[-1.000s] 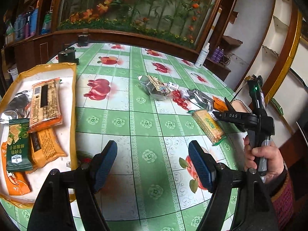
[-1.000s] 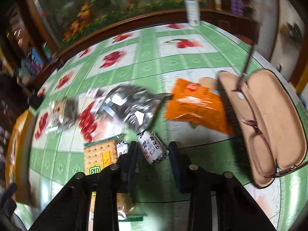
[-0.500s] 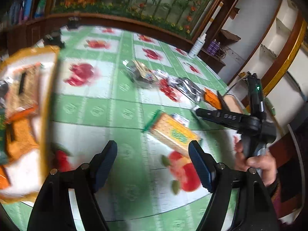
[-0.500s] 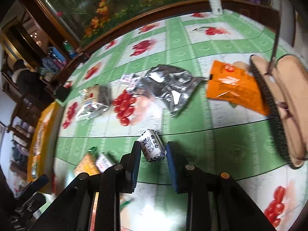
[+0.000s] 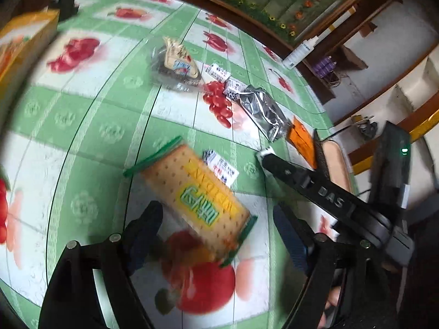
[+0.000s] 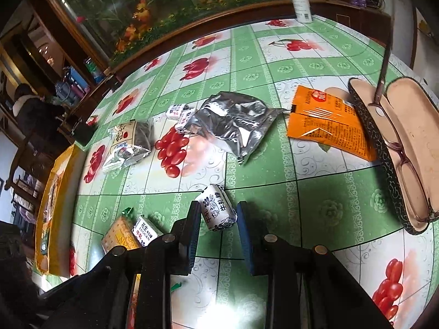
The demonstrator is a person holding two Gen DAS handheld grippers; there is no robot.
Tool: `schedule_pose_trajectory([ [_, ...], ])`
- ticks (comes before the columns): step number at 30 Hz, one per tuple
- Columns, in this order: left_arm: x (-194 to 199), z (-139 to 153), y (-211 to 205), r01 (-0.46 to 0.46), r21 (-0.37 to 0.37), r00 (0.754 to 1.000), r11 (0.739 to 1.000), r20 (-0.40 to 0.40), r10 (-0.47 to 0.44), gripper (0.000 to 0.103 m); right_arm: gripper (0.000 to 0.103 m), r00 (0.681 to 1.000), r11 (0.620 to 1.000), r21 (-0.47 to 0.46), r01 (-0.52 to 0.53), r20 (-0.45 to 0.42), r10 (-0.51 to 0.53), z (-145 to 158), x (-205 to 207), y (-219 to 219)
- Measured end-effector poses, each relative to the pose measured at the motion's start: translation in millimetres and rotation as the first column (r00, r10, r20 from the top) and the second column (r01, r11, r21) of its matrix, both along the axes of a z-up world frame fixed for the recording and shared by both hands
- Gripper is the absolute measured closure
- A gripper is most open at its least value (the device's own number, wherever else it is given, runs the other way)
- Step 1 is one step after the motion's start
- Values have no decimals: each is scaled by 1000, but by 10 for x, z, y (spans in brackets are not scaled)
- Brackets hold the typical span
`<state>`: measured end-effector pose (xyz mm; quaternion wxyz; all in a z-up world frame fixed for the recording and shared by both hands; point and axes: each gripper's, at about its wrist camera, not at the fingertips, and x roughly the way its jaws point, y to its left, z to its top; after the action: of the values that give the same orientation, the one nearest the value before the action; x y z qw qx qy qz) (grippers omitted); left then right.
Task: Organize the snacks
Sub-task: 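Grasp the small white milk can with the right gripper while the left approaches the cracker pack, then grasp the yellow WEIDAN cracker pack with the left gripper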
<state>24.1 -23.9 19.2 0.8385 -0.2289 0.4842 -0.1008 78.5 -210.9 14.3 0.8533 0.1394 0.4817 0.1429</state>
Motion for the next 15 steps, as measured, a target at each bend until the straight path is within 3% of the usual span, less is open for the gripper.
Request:
schedule_pose_trajectory([
  [4,65,7,-90,33,157,998,987,39,-39,21,74,1000,1000,6,5,-4,-5,4,-12,-23],
  [6,46,-6,-103,64,272,995,960,53,-82,22,74,1000,1000,6,3,-4,-3,6,-12,-16],
  [15,-58,1,453,56,278,995,959,64,-77,22,74,1000,998,-54,-26,17,26,16,-41,119],
])
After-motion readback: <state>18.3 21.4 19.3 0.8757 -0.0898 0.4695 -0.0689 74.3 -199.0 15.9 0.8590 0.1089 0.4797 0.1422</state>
